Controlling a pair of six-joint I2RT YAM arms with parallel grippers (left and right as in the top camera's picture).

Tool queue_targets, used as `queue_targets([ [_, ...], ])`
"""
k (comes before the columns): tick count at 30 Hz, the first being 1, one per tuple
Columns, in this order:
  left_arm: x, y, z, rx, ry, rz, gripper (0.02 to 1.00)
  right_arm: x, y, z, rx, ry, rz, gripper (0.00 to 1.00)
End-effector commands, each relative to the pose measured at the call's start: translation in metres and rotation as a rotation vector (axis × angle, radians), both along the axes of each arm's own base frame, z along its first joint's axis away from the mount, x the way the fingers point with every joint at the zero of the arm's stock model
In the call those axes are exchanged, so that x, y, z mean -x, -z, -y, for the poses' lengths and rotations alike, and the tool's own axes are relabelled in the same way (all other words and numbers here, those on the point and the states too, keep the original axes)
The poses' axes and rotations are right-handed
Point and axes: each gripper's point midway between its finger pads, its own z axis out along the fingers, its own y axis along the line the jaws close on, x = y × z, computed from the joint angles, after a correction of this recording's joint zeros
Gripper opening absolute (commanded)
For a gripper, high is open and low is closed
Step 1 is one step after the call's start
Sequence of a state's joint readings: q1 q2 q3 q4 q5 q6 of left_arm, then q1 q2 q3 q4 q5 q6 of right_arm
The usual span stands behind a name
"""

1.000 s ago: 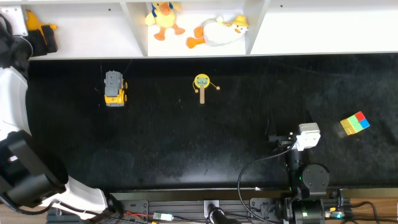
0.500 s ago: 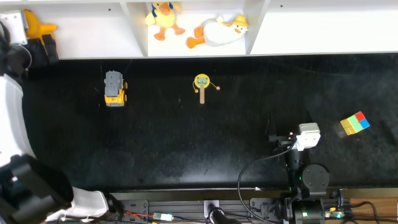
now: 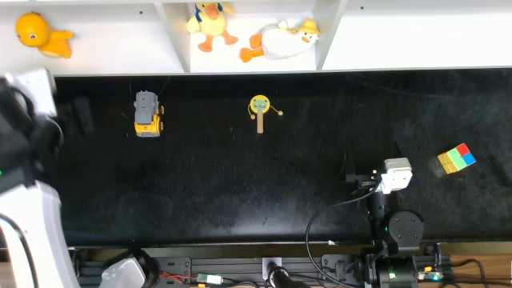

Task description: Store Toys

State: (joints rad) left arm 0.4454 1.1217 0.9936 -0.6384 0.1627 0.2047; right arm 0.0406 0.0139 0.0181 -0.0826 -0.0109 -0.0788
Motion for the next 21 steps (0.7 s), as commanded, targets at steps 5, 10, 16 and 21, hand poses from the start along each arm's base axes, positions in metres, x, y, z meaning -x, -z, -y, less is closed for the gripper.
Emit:
queue_targets([
  [5,0.023,0.049,0.072,0.098,0.160,-0.066,0.998,0.000,0.003,0.001,-0.001,0.008,0.001,0.996],
  [10,0.017,0.066,0.098,0.137,0.211,-0.110,0.998,0.000,0.003,0.001,-0.001,0.008,0.001,0.996],
  [16,0.005,0.088,0.111,0.207,0.240,-0.164,0.998,0.000,0.003,0.001,-0.001,0.008,0.001,0.993],
  [21,-0.004,0.110,0.109,0.232,0.221,-0.213,0.998,0.000,0.003,0.001,-0.001,0.008,0.001,0.993],
])
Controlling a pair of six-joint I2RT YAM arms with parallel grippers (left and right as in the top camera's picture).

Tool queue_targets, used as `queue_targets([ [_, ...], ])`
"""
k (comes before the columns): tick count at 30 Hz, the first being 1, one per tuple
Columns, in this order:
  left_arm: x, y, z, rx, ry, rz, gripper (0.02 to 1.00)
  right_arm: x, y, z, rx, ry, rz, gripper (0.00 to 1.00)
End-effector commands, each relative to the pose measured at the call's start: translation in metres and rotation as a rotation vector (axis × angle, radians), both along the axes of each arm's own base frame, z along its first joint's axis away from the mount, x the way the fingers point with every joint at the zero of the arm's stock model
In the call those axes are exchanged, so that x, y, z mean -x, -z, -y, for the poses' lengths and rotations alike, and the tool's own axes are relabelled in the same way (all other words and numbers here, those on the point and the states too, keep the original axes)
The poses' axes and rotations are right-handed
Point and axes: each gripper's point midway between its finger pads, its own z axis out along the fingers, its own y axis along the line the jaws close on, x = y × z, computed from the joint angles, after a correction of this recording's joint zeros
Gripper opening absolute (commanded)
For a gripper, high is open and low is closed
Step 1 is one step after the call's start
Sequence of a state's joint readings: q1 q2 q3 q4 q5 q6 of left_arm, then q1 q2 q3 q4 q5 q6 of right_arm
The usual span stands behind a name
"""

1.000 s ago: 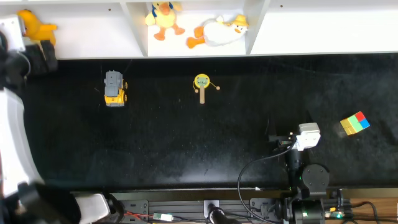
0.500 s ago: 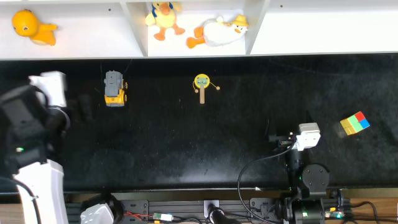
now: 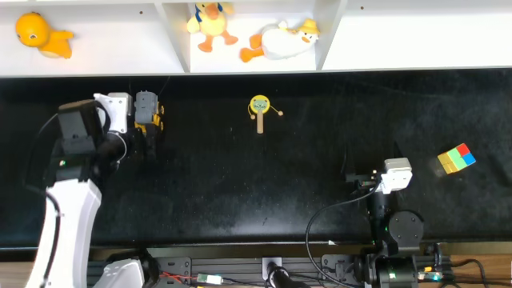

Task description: Store Toys

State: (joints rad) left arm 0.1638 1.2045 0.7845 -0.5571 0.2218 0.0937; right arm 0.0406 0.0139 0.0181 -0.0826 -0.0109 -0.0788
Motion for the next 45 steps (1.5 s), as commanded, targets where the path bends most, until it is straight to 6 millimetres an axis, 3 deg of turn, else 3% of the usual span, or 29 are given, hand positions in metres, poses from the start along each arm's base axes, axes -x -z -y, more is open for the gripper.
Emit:
queue_targets([
  [1,-0.007,0.017,0.004,0.047,-0.015,-0.032,0.996,0.000,0.003,0.001,-0.001,0.008,0.001,0.993],
  [7,-0.023,0.026,0.002,0.044,-0.014,-0.014,0.998,0.000,0.003,0.001,-0.001,0.008,0.001,0.996],
  [21,-0.033,0.060,-0.001,0.002,0.003,-0.076,0.989,0.000,0.003,0.001,-0.001,0.008,0.001,0.996],
  [30,-0.045,0.055,-0.008,-0.061,0.006,-0.023,0.958,0.000,0.003,0.001,-0.001,0.008,0.001,0.996],
  [45,-0.045,0.055,-0.009,-0.067,0.003,-0.023,0.371,0.000,0.003,0.001,-0.001,0.008,0.001,0.996],
])
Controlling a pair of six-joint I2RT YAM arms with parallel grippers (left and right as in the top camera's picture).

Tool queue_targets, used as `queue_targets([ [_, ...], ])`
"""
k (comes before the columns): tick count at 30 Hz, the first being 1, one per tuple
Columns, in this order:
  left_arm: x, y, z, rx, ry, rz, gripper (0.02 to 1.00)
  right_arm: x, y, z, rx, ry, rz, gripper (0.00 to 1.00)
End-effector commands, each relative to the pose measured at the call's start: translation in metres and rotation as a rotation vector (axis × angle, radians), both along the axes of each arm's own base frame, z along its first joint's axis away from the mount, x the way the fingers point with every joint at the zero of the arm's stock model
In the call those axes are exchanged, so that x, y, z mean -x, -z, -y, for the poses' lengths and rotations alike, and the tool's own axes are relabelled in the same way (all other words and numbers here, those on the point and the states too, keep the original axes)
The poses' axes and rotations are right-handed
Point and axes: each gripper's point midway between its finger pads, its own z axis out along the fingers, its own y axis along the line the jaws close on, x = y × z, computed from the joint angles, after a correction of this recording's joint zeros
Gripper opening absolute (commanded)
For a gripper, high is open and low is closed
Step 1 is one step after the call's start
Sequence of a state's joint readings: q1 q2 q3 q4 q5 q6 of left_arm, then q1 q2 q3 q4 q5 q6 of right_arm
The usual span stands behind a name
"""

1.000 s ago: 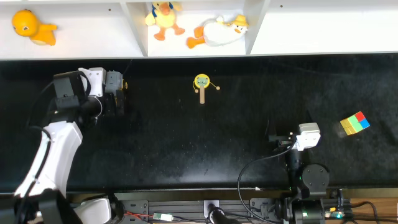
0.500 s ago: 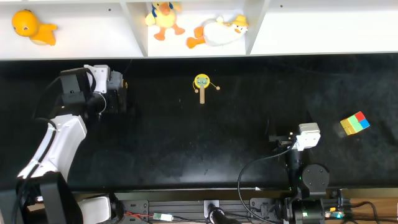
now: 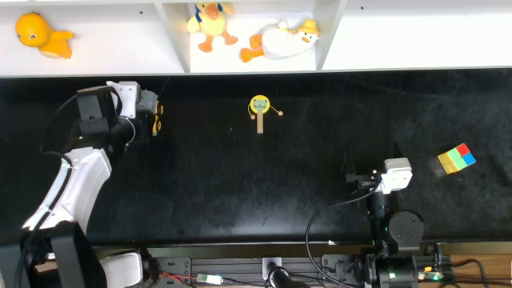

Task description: Store Toys

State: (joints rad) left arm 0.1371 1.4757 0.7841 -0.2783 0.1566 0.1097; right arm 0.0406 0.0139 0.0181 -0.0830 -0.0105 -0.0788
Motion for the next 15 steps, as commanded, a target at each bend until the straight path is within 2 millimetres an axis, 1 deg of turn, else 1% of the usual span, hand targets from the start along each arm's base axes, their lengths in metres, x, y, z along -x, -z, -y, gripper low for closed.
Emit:
queue_targets([
  [1,0.004,0.006,0.001,-0.004,-0.001,-0.023,0.336,0.000,0.003,0.001,-0.001,0.008,0.001,0.993],
  [3,0.004,0.006,0.001,-0.004,-0.001,-0.023,0.297,0.000,0.003,0.001,-0.001,0.008,0.001,0.993],
  [8,0.004,0.002,0.000,-0.009,-0.004,-0.013,0.281,0.000,0.003,0.001,-0.001,0.008,0.001,0.996],
  [12,0.008,-0.017,-0.004,-0.037,-0.020,0.020,0.277,0.000,0.003,0.001,-0.001,0.008,0.001,0.996],
  [15,0.016,-0.035,-0.009,-0.068,-0.041,0.047,0.275,0.000,0.003,0.001,-0.001,0.008,0.001,0.996],
])
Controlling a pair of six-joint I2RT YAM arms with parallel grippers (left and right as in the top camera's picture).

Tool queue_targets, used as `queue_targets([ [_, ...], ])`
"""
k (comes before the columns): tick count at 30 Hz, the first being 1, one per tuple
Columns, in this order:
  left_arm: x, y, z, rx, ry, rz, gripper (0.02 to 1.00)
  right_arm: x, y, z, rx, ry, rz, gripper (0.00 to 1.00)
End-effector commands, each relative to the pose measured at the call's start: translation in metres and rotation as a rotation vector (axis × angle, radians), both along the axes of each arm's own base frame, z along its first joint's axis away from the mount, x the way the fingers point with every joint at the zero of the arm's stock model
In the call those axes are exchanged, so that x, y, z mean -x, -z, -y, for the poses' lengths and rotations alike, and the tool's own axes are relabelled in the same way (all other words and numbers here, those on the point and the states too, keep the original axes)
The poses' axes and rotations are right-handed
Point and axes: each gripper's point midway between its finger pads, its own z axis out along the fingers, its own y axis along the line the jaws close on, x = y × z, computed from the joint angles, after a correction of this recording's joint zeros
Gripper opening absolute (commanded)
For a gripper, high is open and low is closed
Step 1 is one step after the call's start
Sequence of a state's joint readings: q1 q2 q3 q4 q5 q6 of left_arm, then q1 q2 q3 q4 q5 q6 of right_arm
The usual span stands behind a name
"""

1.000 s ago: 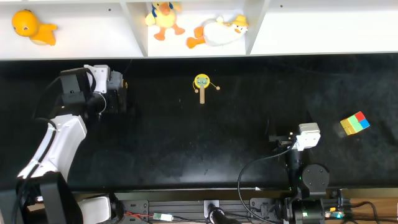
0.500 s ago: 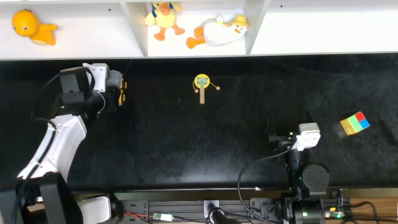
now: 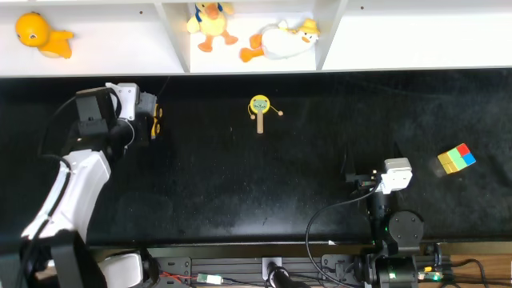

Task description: Store Toys

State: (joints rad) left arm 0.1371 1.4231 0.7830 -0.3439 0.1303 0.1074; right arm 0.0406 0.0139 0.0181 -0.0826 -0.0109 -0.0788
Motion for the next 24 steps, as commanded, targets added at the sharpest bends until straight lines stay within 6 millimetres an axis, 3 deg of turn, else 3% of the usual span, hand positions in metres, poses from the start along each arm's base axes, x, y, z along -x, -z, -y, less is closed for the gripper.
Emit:
queue_targets([
  [1,0.007,-0.032,-0.007,-0.057,-0.028,0.073,0.275,0.000,0.003,0.001,-0.001,0.008,0.001,0.996],
  [6,0.013,-0.057,-0.007,-0.069,-0.035,0.134,0.264,0.000,0.003,0.001,-0.001,0.008,0.001,0.993],
  [13,0.012,-0.071,-0.004,-0.050,-0.029,0.183,0.246,0.000,0.003,0.001,-0.001,0.008,0.001,0.996],
  [24,-0.018,-0.105,-0.002,-0.040,-0.010,0.290,0.244,0.000,0.003,0.001,-0.001,0.008,0.001,0.996],
])
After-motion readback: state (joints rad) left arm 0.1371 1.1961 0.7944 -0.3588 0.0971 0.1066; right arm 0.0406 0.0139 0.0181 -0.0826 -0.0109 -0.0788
